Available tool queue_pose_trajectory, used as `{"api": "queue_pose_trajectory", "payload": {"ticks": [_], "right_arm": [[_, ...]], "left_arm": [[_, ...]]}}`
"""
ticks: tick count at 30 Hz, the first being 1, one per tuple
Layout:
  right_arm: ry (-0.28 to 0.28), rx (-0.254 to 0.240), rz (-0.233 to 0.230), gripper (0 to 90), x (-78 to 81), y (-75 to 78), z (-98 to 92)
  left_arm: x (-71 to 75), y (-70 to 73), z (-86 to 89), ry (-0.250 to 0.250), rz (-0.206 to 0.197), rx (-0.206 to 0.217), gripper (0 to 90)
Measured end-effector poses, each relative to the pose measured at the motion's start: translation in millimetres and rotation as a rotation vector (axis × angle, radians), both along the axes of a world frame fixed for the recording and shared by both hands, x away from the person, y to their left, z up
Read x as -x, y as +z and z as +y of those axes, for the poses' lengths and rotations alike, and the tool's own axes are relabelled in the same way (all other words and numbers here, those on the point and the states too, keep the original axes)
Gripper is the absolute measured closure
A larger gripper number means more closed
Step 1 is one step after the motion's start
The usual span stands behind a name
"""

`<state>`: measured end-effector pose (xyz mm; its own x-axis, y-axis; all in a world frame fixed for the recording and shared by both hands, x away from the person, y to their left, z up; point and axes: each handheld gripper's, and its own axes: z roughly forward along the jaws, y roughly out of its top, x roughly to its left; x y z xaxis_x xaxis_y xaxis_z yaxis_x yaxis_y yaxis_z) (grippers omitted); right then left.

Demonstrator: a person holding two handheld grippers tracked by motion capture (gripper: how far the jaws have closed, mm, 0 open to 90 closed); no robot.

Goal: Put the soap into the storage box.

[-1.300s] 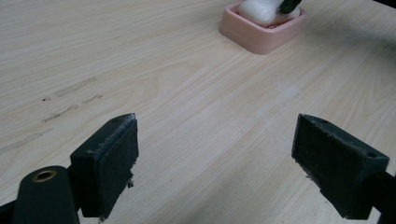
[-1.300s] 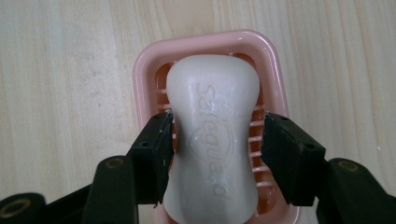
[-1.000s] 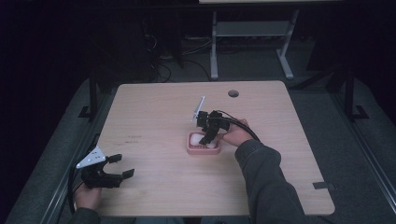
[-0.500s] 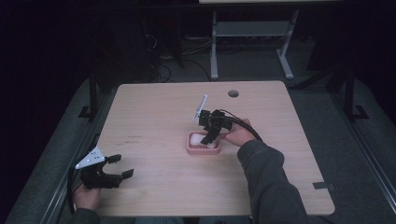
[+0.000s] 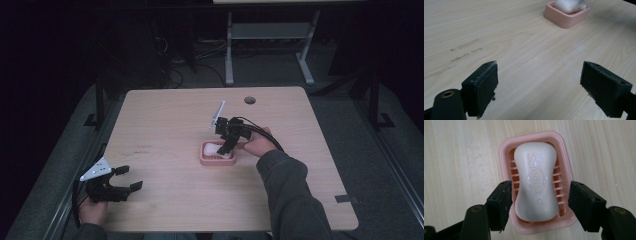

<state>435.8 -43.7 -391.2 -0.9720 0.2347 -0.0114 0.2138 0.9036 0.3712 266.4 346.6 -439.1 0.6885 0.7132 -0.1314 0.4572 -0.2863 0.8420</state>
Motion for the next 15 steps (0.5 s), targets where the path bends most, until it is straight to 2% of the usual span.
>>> {"api": "queue_pose_trajectory", "payload": {"ticks": [2,7,15], "right_arm": [[-0.002,-0.002,0.010,34.8,0.6,0.5,-1.3],[0.004,0.000,-0.001,34.8,4.2,1.3,-2.7],[-0.021,-0.016,0.007,34.6,6.1,-2.2,-14.2]], "left_arm": [[-0.1,-0.6,-0.3,0.000,0.000,-0.001,13.9],[-0.5,-1.1,-1.2,-0.001,0.003,0.005,13.9],[-0.7,-1.4,-1.2,-0.004,0.006,-0.005,13.9]]}}
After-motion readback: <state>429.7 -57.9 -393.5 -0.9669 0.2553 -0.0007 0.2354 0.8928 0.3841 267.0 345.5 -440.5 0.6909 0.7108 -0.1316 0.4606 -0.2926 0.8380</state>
